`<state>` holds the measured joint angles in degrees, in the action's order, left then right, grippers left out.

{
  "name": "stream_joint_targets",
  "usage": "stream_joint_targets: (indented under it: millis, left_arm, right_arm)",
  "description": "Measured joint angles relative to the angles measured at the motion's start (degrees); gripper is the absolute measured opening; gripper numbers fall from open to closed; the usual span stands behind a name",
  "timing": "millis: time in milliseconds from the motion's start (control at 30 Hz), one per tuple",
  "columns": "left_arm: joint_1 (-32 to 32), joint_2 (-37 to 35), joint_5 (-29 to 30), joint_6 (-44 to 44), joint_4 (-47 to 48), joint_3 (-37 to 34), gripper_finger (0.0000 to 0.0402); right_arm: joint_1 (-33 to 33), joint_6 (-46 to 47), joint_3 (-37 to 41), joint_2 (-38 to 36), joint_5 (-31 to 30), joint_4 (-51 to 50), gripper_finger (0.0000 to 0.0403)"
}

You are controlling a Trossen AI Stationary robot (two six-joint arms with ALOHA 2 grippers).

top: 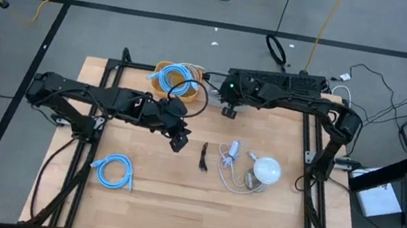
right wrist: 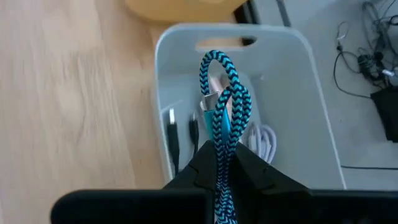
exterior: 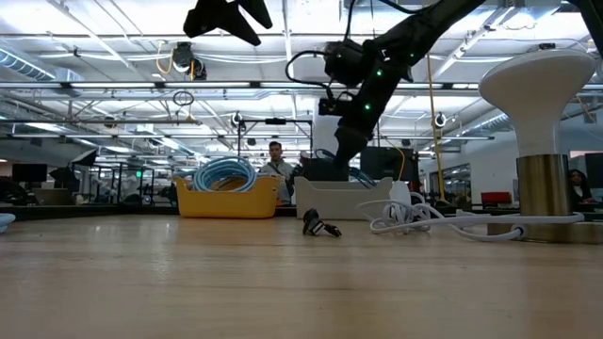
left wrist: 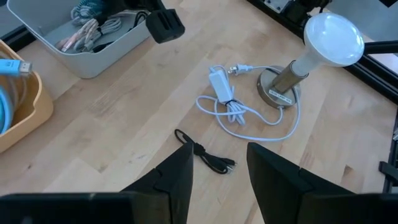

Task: Pick & Place USB Port
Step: Put the blue and black charger cable into the gray bin, then put the black charger cable into the gray bin

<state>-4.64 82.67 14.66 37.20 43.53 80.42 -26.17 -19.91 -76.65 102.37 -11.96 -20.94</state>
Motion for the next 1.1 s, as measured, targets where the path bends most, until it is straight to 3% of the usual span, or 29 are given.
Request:
stream_joint_targets:
  millis: [100,433,633,800,933,1100]
  left_arm:
    - [0.00,0.00,0.02,0.03,0.00,0.00,0.0152]
    - [-0.55,0.00,0.42,0.88,0.57,0.00,0.0152]
    - [-0.24,0.00,0.68,4.90,2.75,-0.35,0.0152]
    - [2.31,1.75,-8.00,12.90,2.60,-6.97,0.0152]
    - [3.14,2.82,-17.82,17.92,-7.92,-17.70,0.0152]
    - [3.82,2.71,-23.14,23.91,-31.48,-28.03,0.0152]
  right_arm:
    - [0.02,1.76,0.20,0.00,0.00,2.22,0.0035]
    - [0.02,3.64,0.20,0.00,-0.11,2.61,0.0171]
    - [0.99,6.84,0.26,-1.30,-1.58,1.91,0.0202]
    - [5.40,11.81,0.20,-9.44,-5.71,1.81,0.0209]
    - [11.81,21.48,0.20,-19.77,-9.39,-1.97,0.0210]
    - [23.11,36.20,0.14,-31.87,-14.72,-10.77,0.0210]
